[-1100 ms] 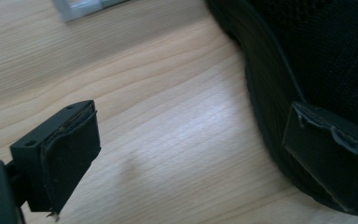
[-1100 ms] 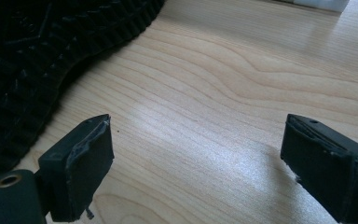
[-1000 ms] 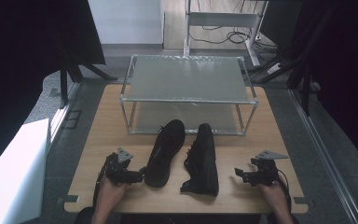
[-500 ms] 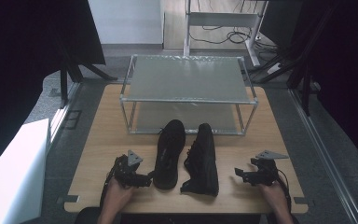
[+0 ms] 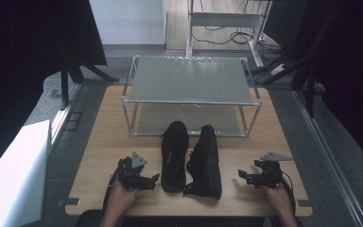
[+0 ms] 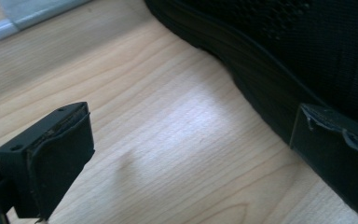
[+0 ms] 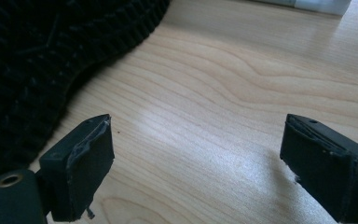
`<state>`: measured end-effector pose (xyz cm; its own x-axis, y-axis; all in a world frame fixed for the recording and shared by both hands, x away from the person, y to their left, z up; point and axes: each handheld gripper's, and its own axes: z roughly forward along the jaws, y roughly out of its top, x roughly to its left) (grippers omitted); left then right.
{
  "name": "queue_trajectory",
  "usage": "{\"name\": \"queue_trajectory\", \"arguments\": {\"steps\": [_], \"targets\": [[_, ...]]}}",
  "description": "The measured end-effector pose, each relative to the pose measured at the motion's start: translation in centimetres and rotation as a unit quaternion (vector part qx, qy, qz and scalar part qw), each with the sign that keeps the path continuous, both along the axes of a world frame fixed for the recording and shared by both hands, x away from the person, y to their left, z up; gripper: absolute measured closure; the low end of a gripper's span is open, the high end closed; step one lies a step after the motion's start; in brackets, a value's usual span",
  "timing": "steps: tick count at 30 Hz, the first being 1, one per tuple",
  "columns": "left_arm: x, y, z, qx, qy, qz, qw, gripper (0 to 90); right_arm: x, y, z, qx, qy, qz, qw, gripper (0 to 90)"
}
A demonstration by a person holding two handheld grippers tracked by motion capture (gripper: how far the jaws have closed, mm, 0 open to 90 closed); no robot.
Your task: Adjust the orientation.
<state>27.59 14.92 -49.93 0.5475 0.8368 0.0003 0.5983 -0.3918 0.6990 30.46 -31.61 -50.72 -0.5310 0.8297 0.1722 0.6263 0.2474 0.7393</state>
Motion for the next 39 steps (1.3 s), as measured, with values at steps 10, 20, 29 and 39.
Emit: {"name": "queue_trajectory", "arguments": {"steps": [10, 20, 29, 39], "targets": [[0.1, 1.6, -0.4, 0.006, 0.005, 0.016, 0.9999, 0.0, 0.1, 0.6, 1.6, 0.008, -0.013, 0.006, 0.9999, 4.6], [0.1, 1.8, -0.4, 0.008, -0.006, 0.018, 0.9998, 0.0, 1.2, 2.5, 3.7, -0.004, -0.032, 0.010, 0.9994, 0.0], [0.0, 1.7, -0.3, 0.008, -0.012, 0.016, 0.9998, 0.0, 2.2, 5.6, 5.4, 0.024, -0.040, 0.018, 0.9987, 0.0], [-0.1, 1.7, -0.3, 0.017, -0.009, 0.013, 0.9997, 0.0, 3.2, 8.7, 5.6, 0.012, -0.040, 0.022, 0.9989, 0.0]]}}
